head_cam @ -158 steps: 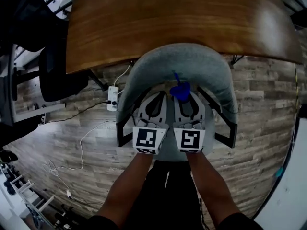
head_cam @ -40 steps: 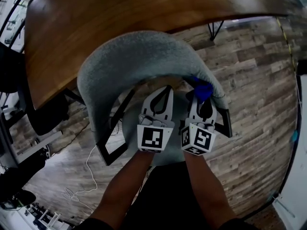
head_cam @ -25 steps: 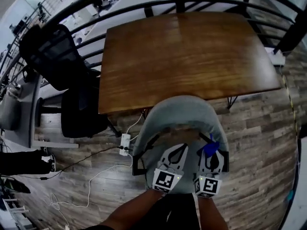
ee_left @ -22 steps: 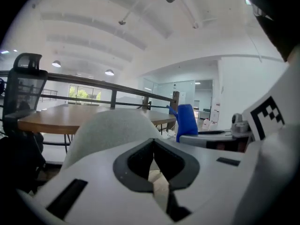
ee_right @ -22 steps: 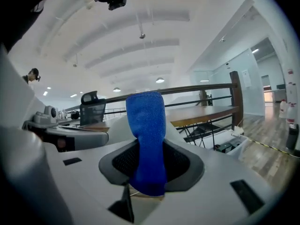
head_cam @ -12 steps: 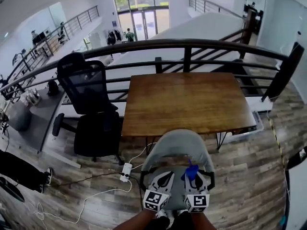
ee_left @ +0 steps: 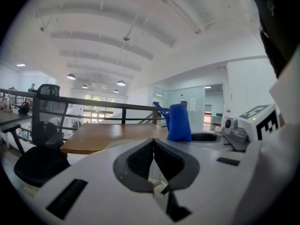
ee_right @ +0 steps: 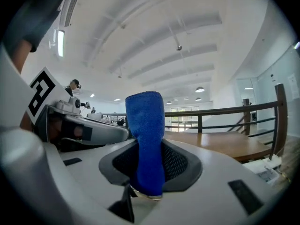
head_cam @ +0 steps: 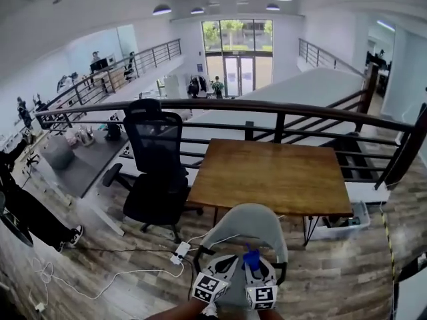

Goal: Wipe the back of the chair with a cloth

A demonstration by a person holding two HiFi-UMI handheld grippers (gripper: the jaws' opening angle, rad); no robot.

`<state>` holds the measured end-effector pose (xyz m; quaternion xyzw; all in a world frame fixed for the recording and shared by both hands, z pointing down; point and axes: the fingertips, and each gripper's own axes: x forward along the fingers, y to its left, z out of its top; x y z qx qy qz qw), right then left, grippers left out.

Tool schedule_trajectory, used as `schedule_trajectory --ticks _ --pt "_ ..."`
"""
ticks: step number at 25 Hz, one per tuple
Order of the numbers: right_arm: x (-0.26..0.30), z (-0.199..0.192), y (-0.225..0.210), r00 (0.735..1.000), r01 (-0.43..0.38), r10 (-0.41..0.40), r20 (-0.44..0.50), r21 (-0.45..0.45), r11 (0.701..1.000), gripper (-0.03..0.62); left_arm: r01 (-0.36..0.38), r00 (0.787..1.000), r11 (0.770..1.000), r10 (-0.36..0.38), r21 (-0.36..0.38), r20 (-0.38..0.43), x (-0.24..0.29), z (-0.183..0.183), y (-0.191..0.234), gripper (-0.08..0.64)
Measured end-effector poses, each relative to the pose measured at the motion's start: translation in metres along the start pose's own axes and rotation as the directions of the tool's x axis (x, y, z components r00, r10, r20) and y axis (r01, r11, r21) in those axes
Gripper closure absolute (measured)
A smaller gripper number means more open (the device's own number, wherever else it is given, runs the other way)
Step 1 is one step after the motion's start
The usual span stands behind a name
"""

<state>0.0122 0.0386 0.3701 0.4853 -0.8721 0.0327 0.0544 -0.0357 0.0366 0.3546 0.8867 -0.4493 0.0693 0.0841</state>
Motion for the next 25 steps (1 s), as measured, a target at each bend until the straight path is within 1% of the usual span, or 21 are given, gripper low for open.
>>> schedule_trajectory --ticks 3,5,8,11,17,19,22,25 --pt "-0.021 0.017 0.003 0.997 -0.059 0.060 0.038 -0.029 0.998 0.466 -0.064 0.997 0.996 0.065 -0.058 0.029 -0.017 0.008 -0.015 0.552" --pt "-0.035 0.028 0.000 0.996 -0.071 0.074 0.057 -0.046 0.996 0.465 -0.111 0.992 0.990 0.116 -0.089 0.048 -0.025 0.012 -0.020 0.552" --pt "-0.055 0.034 -0.006 0.995 -0.077 0.079 0.060 -0.048 0.996 0.465 -0.157 0.985 0.984 0.163 -0.084 0.063 -0.032 0.019 -0.030 0.552" --pt "-0.072 0.031 -0.011 0.995 -0.077 0.079 0.052 -0.042 0.996 0.465 -0.182 0.980 0.981 0.186 -0.065 0.070 -0.036 0.020 -0.044 0.552" --pt "-0.090 0.034 -0.011 0.993 -0.088 0.092 0.079 -0.050 0.995 0.465 -0.206 0.976 0.977 0.209 -0.053 0.064 -0.044 0.011 -0.069 0.552" --pt "-0.090 0.037 -0.009 0.991 -0.096 0.100 0.091 -0.047 0.994 0.465 -0.207 0.975 0.976 0.212 -0.066 0.072 -0.044 0.013 -0.073 0.552" --pt "-0.094 0.041 -0.004 0.989 -0.109 0.113 0.099 -0.049 0.993 0.465 -0.213 0.969 0.971 0.224 -0.110 0.102 -0.049 0.023 -0.071 0.552" --pt "-0.098 0.041 0.000 0.988 -0.120 0.124 0.096 -0.052 0.991 0.465 -0.239 0.959 0.966 0.251 -0.097 0.133 -0.057 0.034 -0.065 0.552"
